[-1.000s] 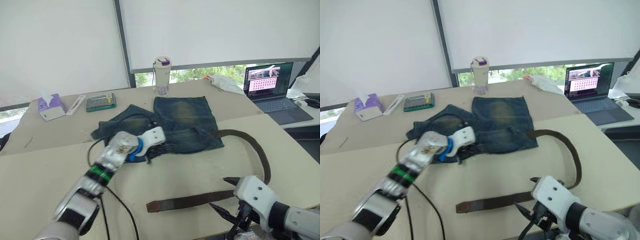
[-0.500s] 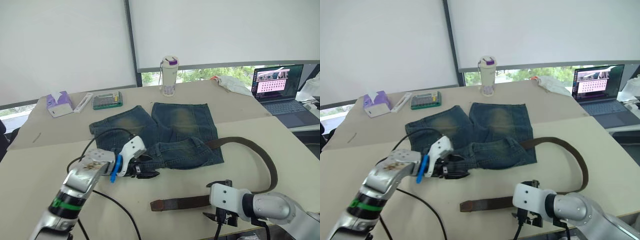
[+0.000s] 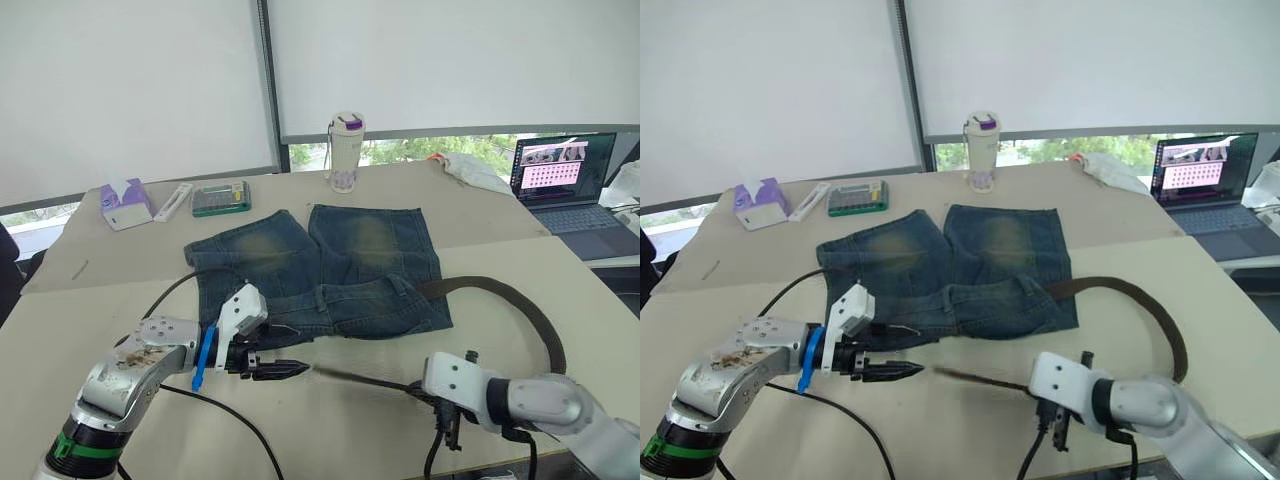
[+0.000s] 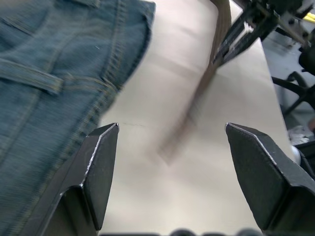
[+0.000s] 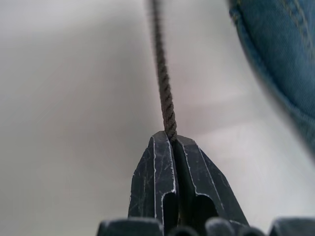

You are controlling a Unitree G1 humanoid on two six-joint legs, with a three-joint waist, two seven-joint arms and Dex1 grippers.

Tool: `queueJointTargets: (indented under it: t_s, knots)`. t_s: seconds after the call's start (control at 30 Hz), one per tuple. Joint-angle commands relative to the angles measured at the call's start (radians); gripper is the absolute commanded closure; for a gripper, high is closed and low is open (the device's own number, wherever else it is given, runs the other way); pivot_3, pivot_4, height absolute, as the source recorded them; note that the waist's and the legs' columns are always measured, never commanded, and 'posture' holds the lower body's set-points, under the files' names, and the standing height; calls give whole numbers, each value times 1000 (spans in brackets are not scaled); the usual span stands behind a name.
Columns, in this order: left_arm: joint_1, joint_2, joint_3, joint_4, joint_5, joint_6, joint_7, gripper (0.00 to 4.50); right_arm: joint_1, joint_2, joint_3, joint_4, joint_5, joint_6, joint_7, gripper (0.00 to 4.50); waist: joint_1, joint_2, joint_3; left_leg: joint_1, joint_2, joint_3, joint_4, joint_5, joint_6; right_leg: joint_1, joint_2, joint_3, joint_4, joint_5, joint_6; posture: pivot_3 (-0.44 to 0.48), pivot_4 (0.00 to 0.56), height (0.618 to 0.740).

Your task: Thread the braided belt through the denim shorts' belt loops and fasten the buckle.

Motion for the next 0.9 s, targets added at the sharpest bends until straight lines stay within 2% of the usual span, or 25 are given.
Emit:
queueJointTargets:
  t_s: [0.03,0.23,0.4,0.57,0.73,0.9]
  knots:
    - [-18,17,-15,-49,-56,19,-23,851,5,27,-152,-79,162,45,57,4463,-1,-1,1,-1,0,0,0,0,0,1,0,0,0,0,0,0,150,740]
    - [-101,-1,-62,10,-72,7,-43,851,-18,-3,-264,-95,316,78,158,4463,0,-2,2,0,0,0,0,0,1,3,0,-1,0,0,1,0,150,740]
    - [-211,-41,-118,126,-30,-51,-60,851,-66,-70,-260,-82,318,64,214,4463,-1,-3,2,0,-1,1,0,0,1,3,0,-1,0,0,0,0,150,740]
    - [-266,-45,-132,173,-53,-58,-113,851,-94,-90,-264,-69,320,64,224,4463,-1,-3,3,-1,-1,1,0,0,0,2,0,-1,0,0,0,0,150,740]
    - [-271,-16,-146,161,-77,-45,-191,2329,-76,-83,-273,-55,305,49,227,4500,-2,-3,3,-1,0,1,0,0,0,2,0,-1,0,0,0,0,150,740]
    - [-303,-59,-171,174,-60,-49,-175,4080,-38,-72,-282,-40,279,23,230,4500,3,-3,3,-1,-1,0,1,0,0,2,-1,-1,0,0,0,0,150,740]
